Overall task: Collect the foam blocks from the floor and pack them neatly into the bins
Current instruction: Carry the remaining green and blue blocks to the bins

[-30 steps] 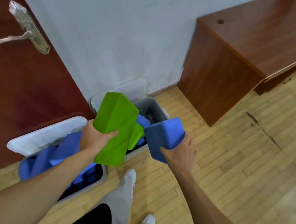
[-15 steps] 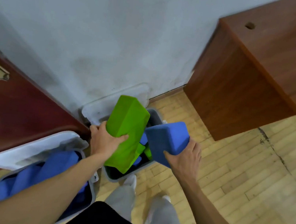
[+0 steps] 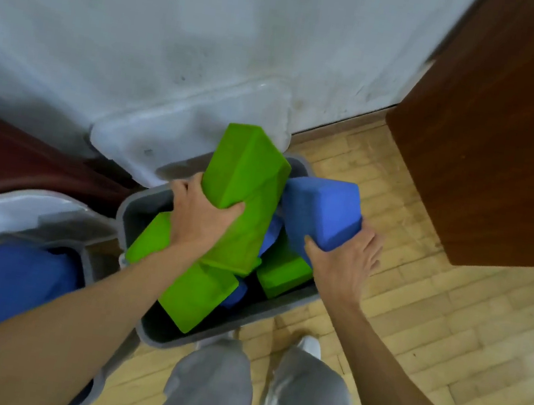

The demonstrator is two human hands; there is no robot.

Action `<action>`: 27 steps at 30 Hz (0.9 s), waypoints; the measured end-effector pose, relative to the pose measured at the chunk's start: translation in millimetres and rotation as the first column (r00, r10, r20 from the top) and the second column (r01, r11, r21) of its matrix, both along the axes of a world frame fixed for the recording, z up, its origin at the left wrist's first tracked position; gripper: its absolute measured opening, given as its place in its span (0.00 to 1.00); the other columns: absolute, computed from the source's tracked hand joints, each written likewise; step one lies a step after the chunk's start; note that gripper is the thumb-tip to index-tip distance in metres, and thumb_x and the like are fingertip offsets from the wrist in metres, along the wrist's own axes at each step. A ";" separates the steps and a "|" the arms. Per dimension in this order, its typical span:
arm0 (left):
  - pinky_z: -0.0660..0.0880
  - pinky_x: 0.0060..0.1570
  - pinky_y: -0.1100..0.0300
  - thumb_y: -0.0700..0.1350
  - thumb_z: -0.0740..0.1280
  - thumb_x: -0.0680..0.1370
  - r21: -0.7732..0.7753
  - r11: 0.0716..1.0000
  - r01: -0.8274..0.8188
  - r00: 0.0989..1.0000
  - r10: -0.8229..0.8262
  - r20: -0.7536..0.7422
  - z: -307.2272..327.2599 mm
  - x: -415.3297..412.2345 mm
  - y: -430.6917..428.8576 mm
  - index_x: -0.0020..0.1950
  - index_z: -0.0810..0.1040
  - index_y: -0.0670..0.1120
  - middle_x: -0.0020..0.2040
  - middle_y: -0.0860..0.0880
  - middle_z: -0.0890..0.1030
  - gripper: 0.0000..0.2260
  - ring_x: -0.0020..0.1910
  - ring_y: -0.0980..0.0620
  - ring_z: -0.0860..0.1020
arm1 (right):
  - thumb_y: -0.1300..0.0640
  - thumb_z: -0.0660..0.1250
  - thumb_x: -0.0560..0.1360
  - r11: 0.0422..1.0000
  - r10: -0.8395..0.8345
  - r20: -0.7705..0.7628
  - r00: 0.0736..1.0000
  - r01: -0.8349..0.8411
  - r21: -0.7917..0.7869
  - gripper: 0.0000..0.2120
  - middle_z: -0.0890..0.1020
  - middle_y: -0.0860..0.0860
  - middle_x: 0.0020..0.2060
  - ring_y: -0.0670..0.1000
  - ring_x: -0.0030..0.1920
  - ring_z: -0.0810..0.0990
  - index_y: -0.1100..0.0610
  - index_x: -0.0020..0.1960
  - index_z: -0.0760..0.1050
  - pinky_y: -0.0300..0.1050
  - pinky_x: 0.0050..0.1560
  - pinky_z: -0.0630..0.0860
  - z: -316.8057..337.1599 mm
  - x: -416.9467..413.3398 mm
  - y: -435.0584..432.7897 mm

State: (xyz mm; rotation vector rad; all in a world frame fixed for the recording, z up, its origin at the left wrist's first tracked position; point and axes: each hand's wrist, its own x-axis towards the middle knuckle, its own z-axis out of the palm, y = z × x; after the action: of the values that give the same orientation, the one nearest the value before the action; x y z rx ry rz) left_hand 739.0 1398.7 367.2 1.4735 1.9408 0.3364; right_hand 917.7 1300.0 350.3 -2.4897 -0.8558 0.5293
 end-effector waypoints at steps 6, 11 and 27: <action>0.68 0.64 0.53 0.51 0.68 0.75 -0.160 0.984 0.084 0.991 -0.066 0.114 -98.5 0.8 5.8 0.73 0.65 0.46 0.66 0.41 0.72 0.28 0.64 0.44 0.72 | 0.52 0.74 0.69 0.979 0.205 -0.143 0.968 -0.205 0.014 0.36 0.66 0.58 0.66 0.58 0.68 0.63 0.60 0.72 0.63 0.52 0.68 0.59 -106.9 -18.2 -0.1; 0.72 0.62 0.53 0.55 0.69 0.73 -0.204 0.968 0.145 0.983 -0.117 0.140 -87.4 -4.2 -16.3 0.69 0.70 0.46 0.63 0.43 0.74 0.28 0.60 0.46 0.75 | 0.60 0.65 0.76 0.934 0.287 -0.291 0.913 -0.334 -0.128 0.21 0.67 0.56 0.65 0.57 0.67 0.64 0.59 0.68 0.69 0.51 0.67 0.66 -98.5 -21.0 -28.7; 0.71 0.31 0.70 0.45 0.62 0.81 -0.429 0.850 0.305 0.944 -0.208 0.257 247.5 -78.1 -85.2 0.57 0.77 0.42 0.49 0.46 0.81 0.10 0.39 0.52 0.79 | 0.54 0.66 0.77 0.764 0.538 -0.415 0.734 -0.633 -0.128 0.12 0.81 0.51 0.51 0.51 0.53 0.79 0.57 0.58 0.78 0.41 0.51 0.71 244.3 -17.8 -52.6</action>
State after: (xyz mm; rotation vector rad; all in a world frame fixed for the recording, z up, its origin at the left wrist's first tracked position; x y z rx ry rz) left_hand 660.9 1313.5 614.7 1.2965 1.4994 -0.0994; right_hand 899.9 1247.4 594.6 -2.1746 -1.5128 1.3479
